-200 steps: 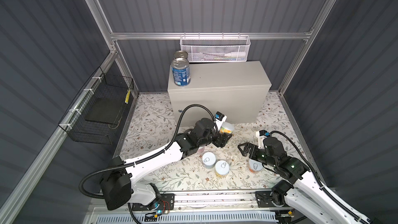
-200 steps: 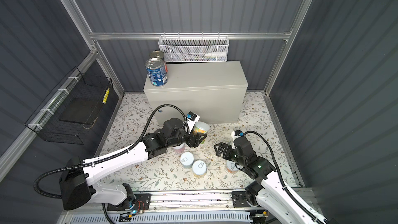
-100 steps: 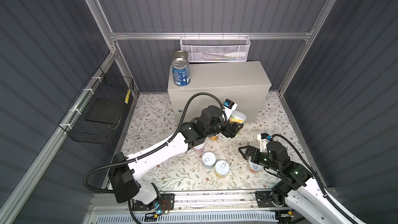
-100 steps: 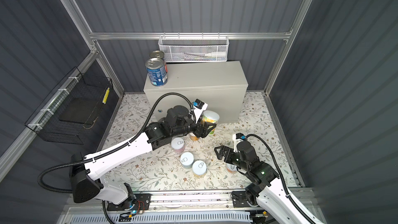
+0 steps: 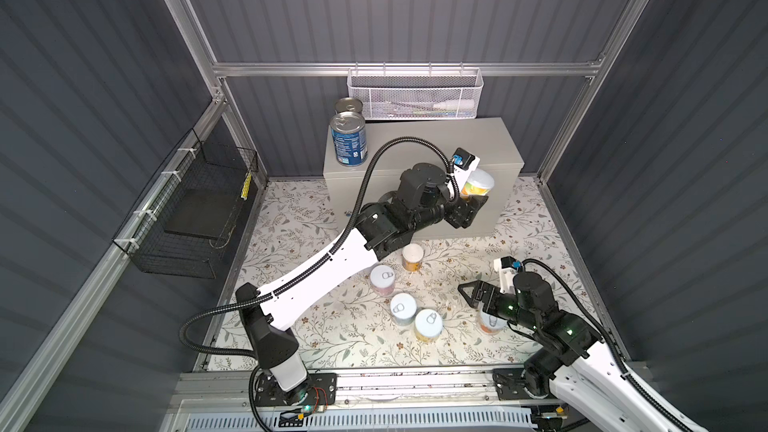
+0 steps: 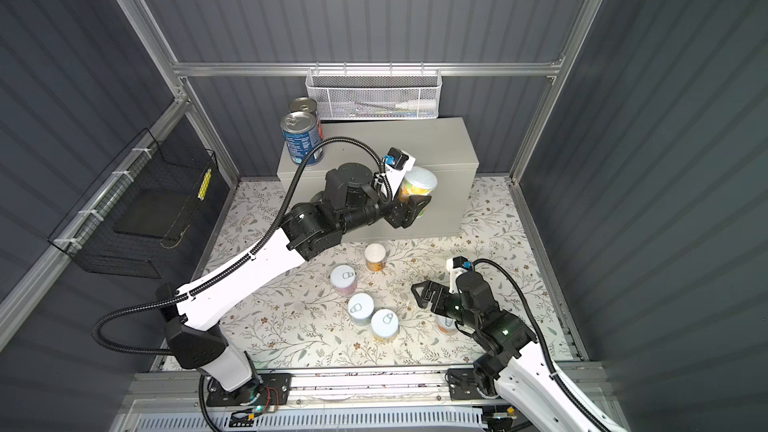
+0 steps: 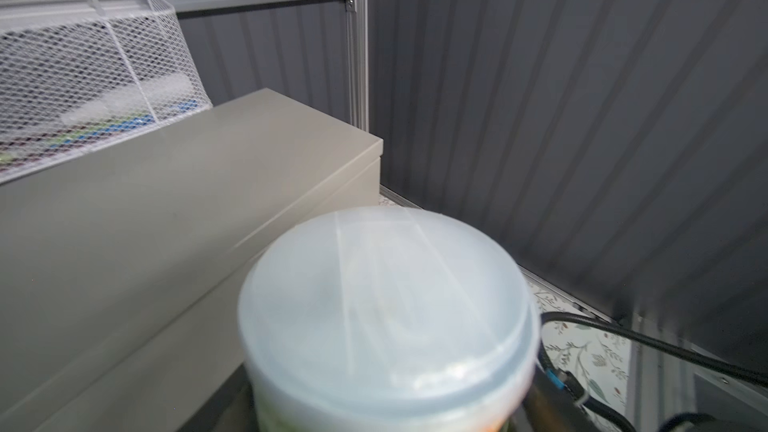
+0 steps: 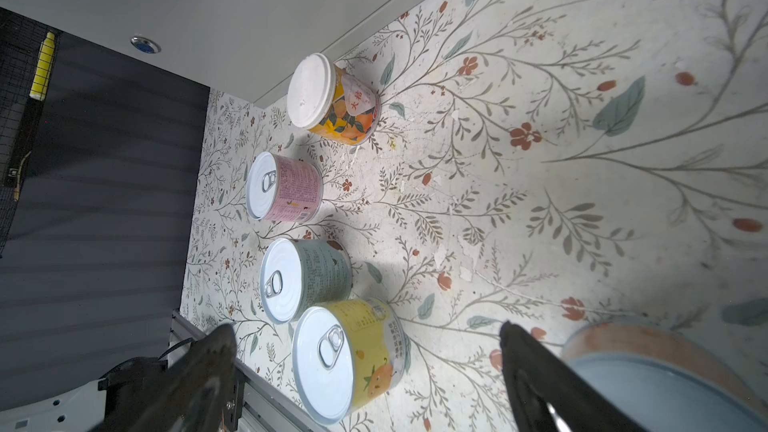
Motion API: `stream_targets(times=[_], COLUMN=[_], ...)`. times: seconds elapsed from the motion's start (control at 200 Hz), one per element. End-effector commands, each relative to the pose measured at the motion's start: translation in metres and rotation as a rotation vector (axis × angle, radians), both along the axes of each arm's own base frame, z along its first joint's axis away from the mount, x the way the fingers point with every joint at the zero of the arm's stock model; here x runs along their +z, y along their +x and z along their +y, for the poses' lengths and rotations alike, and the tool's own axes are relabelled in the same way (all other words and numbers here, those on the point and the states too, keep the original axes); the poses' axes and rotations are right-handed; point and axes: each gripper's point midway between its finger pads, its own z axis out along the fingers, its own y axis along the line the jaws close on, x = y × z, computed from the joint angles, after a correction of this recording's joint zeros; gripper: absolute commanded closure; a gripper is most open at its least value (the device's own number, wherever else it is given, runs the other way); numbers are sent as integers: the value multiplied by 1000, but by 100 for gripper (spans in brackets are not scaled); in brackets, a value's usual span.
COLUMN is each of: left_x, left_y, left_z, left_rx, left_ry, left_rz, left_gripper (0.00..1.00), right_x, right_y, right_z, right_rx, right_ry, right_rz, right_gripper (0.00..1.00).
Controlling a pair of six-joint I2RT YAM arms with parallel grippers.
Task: Place and organize the canned foods onto the counter
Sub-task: 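Raise the peach-labelled can with the left gripper up toward the cabinet top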
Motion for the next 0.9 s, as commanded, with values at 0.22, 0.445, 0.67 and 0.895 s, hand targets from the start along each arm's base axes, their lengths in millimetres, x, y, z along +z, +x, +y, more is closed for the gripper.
stream_targets(times=[0.22,0.445,0.67,0.895], left_x=[90,90,87,78], left_y=[56,114,151,174], left_z=[44,77,96,103], left_rx=[298,445,574,654], left_ry=[-79,-80,-73,-32], left_rz=[-229,-217,-259,-307], left_gripper=[52,52,53,52], right_x=[-10,-11,-14,-19], right_y=[-6,-13,-19,-21], right_z=[-3,-8,-11,-13], right_rx=[16,10,11,7], right_ry=[-22,-12,-16,-14], right_rz=[10,-7,-1,9], right_gripper=[1,1,1,1])
